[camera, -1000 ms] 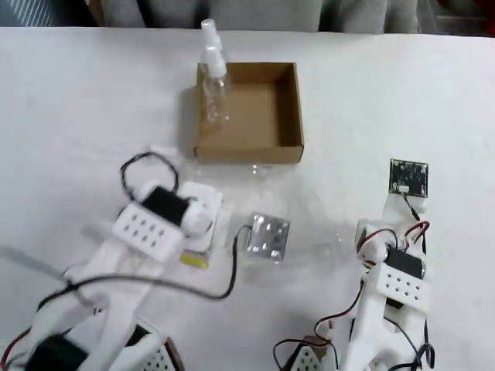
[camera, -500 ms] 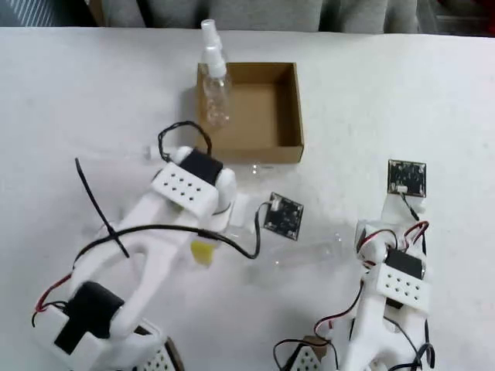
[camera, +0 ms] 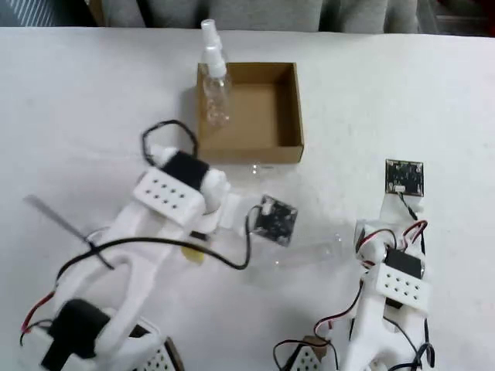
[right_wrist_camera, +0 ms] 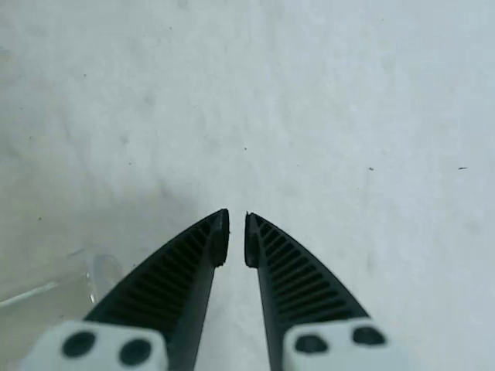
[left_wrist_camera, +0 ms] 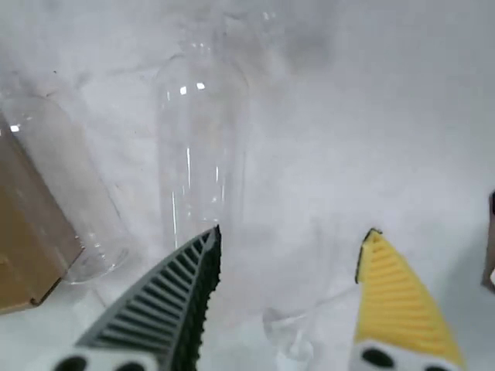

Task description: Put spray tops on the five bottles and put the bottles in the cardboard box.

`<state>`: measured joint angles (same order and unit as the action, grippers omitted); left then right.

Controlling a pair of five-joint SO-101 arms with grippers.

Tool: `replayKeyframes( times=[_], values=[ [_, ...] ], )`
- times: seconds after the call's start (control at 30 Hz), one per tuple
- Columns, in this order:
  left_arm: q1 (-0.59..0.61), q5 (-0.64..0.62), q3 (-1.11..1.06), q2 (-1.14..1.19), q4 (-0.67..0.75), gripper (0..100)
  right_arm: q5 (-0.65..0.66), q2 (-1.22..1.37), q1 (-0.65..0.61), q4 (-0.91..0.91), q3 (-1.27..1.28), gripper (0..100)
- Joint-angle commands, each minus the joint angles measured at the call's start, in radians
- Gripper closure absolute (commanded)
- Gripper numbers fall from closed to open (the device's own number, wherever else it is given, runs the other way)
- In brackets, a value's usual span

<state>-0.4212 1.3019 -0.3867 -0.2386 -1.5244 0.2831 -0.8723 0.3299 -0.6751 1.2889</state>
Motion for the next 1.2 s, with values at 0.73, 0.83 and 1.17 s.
replayKeyframes(
  times=[0.73, 0.83, 1.17],
  values=[
    [-0.071, 0.140, -0.385, -0.418, 0.473, 66, 0.005, -0.019, 0.038, 0.015, -0.005, 98.3],
    [-0.073, 0.138, -0.371, -0.352, 0.508, 66, 0.006, -0.019, 0.013, 0.008, -0.003, 98.3],
    [-0.096, 0.051, -0.115, 0.016, 0.483, 66, 0.009, -0.019, 0.010, 0.007, -0.003, 98.3]
  ],
)
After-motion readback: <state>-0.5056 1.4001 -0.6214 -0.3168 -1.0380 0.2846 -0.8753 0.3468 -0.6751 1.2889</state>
